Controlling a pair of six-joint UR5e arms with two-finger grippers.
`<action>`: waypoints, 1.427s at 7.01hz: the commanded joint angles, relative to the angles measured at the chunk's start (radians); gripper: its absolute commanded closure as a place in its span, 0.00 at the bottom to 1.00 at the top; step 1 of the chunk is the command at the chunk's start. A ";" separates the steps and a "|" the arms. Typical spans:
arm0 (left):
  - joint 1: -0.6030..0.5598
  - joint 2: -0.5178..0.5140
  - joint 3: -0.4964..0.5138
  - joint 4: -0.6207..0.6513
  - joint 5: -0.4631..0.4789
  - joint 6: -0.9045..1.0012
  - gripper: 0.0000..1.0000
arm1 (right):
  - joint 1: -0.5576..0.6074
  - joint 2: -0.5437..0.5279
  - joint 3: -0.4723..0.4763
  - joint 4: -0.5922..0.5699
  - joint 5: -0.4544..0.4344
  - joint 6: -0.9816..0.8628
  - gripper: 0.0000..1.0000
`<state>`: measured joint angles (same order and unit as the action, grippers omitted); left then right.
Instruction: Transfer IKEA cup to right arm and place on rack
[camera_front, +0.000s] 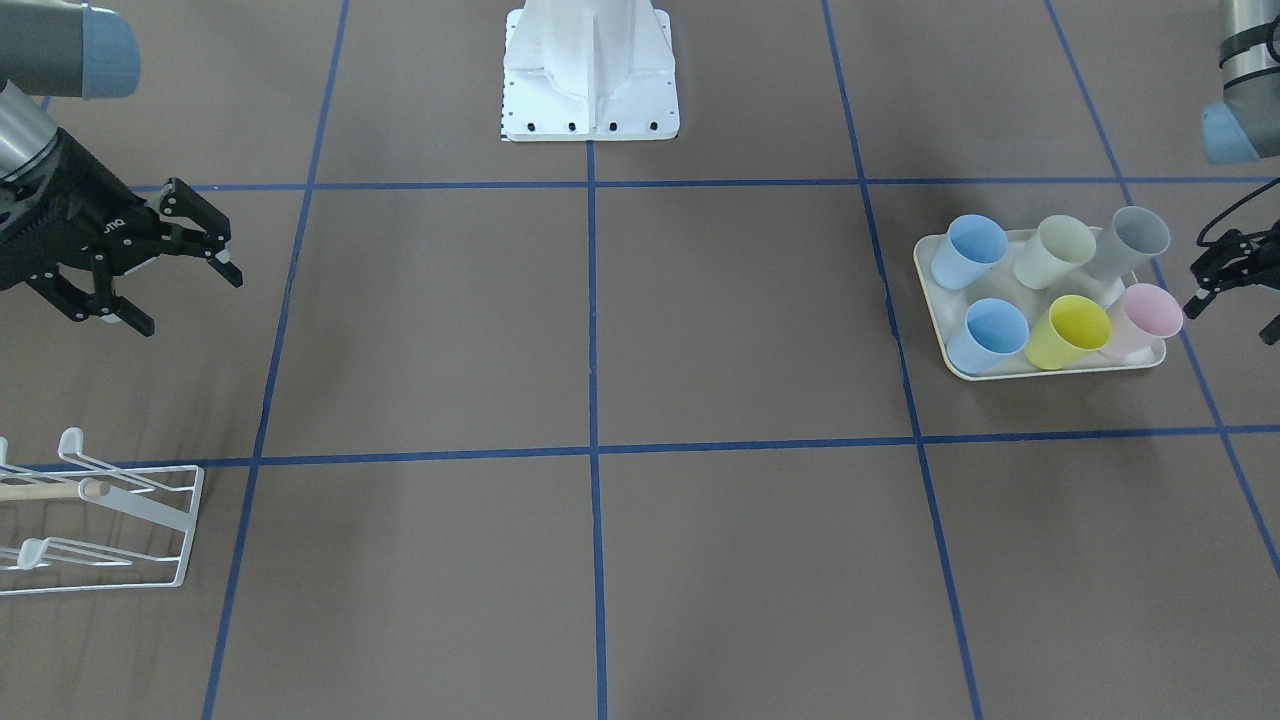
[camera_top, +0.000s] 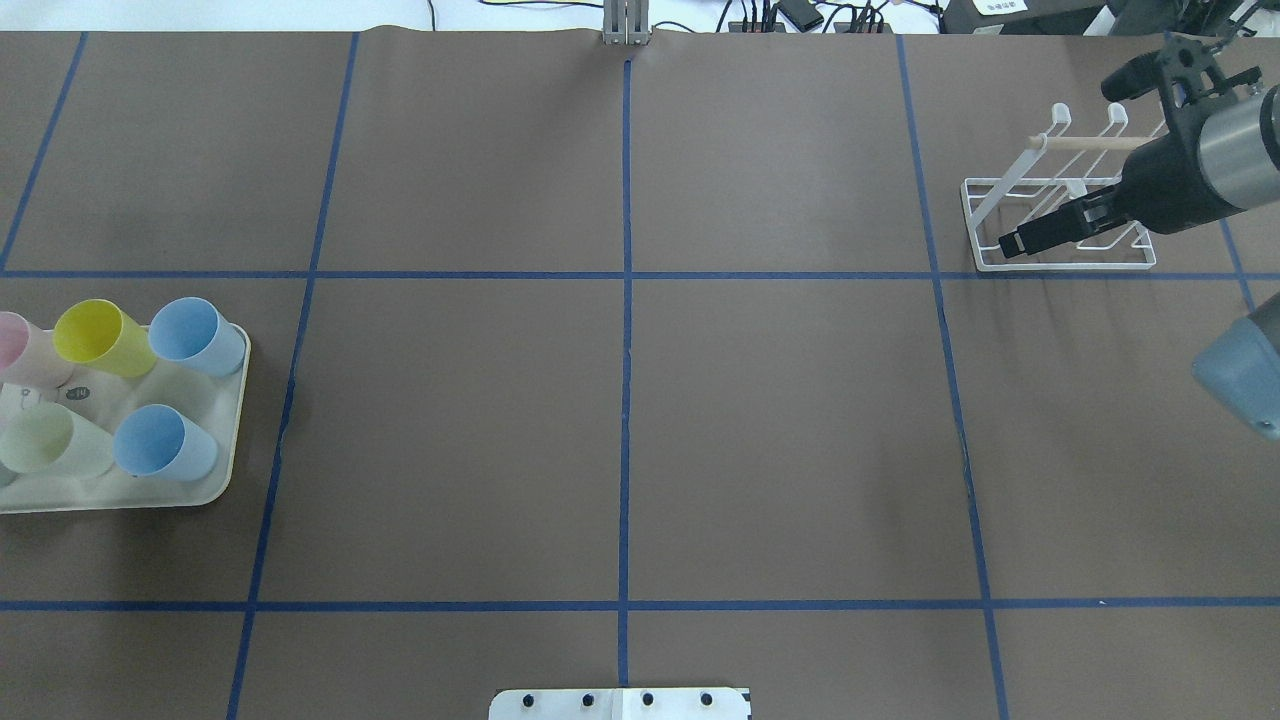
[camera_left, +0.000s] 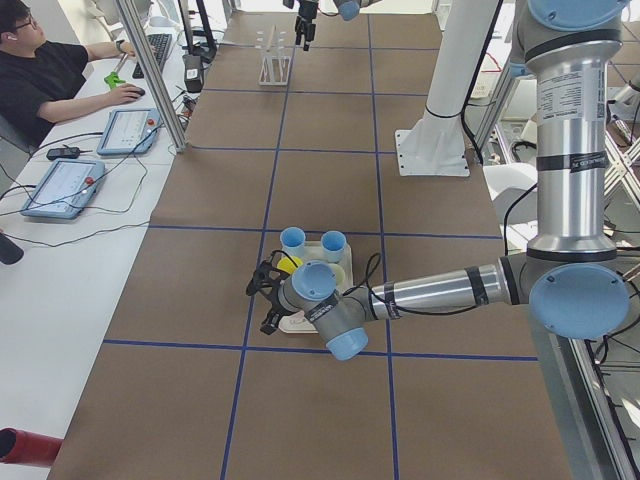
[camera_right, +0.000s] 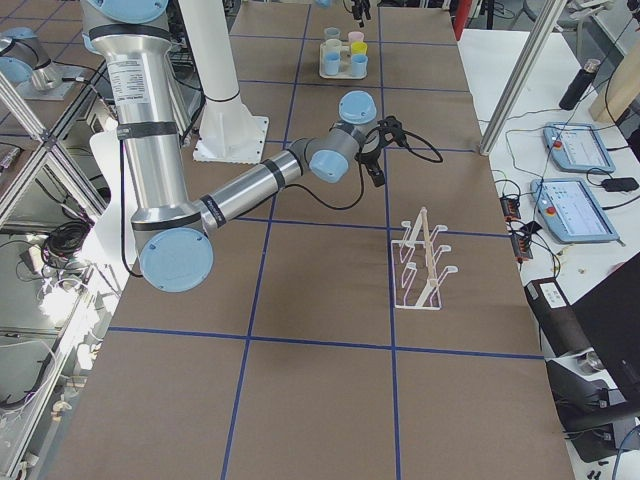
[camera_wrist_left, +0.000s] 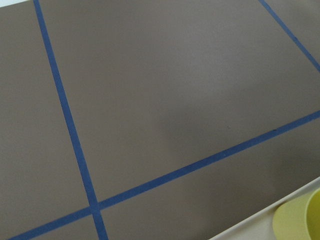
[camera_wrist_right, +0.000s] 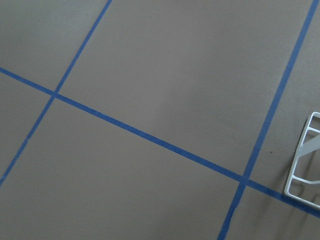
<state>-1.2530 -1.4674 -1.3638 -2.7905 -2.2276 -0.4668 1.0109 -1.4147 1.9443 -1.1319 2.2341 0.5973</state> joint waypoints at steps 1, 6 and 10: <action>0.064 0.010 0.005 -0.037 0.051 -0.059 0.06 | -0.015 0.013 0.004 0.006 -0.004 0.004 0.01; 0.066 0.039 0.002 -0.079 0.037 -0.049 1.00 | -0.015 0.011 0.004 0.008 -0.004 0.003 0.01; -0.099 0.015 -0.035 -0.067 -0.078 -0.026 1.00 | -0.025 0.055 -0.121 0.332 -0.001 -0.010 0.01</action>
<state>-1.2707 -1.4374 -1.3951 -2.8635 -2.2811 -0.4943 0.9884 -1.3872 1.8748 -0.9140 2.2326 0.5895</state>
